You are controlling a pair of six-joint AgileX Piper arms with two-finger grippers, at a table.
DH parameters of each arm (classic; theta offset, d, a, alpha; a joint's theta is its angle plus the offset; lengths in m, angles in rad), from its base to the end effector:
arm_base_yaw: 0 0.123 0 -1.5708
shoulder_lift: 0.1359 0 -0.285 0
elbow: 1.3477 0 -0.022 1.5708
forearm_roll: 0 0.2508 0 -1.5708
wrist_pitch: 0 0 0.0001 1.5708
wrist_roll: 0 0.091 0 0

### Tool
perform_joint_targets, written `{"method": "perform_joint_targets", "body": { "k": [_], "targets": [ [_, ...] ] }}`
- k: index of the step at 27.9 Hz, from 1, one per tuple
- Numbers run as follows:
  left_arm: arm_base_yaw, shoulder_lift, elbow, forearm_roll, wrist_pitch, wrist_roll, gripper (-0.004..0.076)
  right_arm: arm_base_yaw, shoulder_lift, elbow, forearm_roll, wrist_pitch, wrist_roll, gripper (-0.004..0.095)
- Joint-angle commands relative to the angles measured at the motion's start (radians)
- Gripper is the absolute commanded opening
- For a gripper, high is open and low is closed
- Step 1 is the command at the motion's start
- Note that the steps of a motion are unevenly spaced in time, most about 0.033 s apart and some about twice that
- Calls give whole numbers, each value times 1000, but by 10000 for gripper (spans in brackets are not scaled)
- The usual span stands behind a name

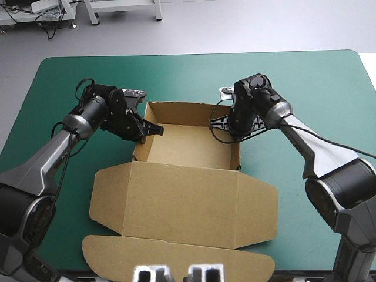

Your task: Fold the box

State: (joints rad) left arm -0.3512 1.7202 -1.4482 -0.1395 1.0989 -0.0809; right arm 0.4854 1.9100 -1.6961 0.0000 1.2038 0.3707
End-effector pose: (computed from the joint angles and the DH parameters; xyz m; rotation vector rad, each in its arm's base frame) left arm 0.3310 -0.1333 0.2855 0.3227 2.8590 -0.2769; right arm 0.3569 0.1883 0.2782 -0.1673 2.9146 0.1463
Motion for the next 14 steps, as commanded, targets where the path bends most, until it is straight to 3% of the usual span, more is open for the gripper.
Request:
{"method": "perform_joint_targets", "body": {
  "k": [1,14],
  "targets": [
    [-23,6,-21,-75,-92,-14,-10,16,-11,-24,92,-141,-24,-15],
    [-21,50,-33,-56,-68,-12,-9,6,34,-51,83,-153,-24,-14]
  ]
}}
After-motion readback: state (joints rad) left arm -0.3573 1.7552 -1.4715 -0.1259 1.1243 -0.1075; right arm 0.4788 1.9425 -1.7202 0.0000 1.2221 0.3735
